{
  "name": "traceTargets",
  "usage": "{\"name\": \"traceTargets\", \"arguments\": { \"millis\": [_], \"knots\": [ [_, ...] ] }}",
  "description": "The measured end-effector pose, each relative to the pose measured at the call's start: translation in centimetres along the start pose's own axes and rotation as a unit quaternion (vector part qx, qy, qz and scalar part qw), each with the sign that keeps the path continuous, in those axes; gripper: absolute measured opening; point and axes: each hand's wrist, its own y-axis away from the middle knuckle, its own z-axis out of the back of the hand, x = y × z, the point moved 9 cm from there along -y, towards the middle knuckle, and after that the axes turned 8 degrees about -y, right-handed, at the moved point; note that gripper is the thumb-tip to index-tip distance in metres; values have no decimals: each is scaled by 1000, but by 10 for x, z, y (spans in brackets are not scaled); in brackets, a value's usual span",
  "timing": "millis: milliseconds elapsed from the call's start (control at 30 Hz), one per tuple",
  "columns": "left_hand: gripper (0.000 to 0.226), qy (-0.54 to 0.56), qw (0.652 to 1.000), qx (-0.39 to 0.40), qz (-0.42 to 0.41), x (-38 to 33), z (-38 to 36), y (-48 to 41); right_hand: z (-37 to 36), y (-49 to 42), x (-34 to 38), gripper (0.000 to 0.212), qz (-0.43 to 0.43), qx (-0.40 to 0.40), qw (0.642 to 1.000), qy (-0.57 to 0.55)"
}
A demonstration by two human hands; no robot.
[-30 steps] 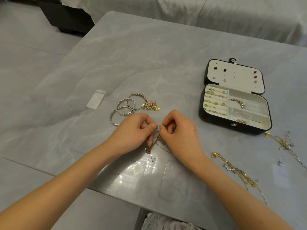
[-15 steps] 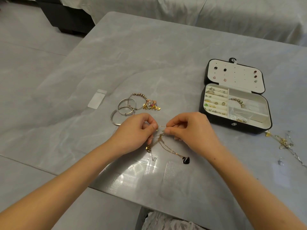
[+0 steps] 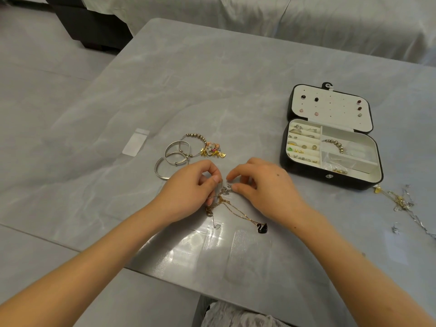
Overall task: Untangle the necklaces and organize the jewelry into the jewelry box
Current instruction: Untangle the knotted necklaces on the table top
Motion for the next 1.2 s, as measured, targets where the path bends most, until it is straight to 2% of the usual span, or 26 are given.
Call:
{"name": "traceTargets", "arguments": {
  "millis": [267, 433, 567, 733, 900, 1200],
  "knots": [
    [18, -11, 1000, -2, 1, 2, 0, 1, -9, 0, 7, 16, 25, 30, 994, 102],
    [17, -38, 999, -7, 6, 2, 0, 2, 27, 9, -15, 7, -70, -82, 993, -57],
    [17, -57, 998, -9, 8, 1, 0, 3, 38, 12, -27, 15, -121, -97, 964, -215],
    [13, -81, 997, -15, 10, -1, 0, 4, 43, 13, -33, 17, -149, -122, 923, -334],
    [10, -93, 995, -22, 25, 0, 2, 1, 48, 8, -32, 14, -154, -157, 901, -374],
    [9, -101, 994, -27, 39, 0, 3, 0, 66, 0, -34, 17, -142, -266, 886, -353]
  ]
}}
